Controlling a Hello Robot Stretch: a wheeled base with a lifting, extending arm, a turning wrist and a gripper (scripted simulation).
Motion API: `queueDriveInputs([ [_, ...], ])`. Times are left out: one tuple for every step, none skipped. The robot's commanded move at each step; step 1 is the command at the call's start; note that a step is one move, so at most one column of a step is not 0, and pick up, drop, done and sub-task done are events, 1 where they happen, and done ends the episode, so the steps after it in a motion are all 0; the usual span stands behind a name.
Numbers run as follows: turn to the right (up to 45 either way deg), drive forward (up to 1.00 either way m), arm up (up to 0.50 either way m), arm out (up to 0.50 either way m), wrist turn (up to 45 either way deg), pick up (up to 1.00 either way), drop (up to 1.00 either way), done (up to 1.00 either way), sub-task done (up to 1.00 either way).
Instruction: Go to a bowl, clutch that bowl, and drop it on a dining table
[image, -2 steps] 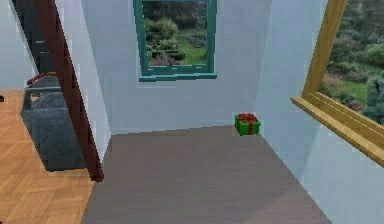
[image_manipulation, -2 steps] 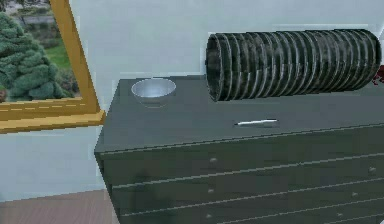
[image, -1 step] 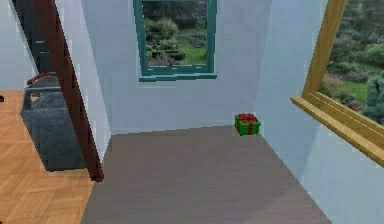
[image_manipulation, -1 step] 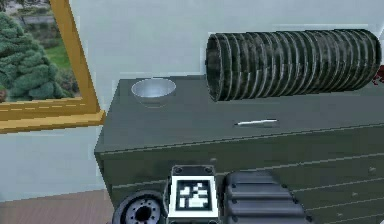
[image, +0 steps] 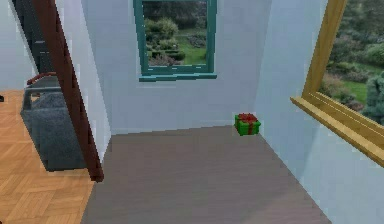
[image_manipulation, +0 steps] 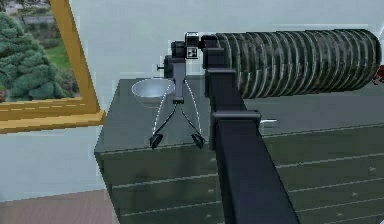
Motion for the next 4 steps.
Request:
queueDriveInputs([
  [0.0,0.00,0.00,0.00,45.0,0.00,0.00,0.00,0.00],
  [0.0,0.00,0.00,0.00,45.0,0.00,0.00,0.00,0.00],
  [0.0,0.00,0.00,0.00,45.0,0.00,0.00,0.00,0.00],
  [0.0,0.00,-0.04,0.00,0.0,0.00,0.00,0.00,0.00],
])
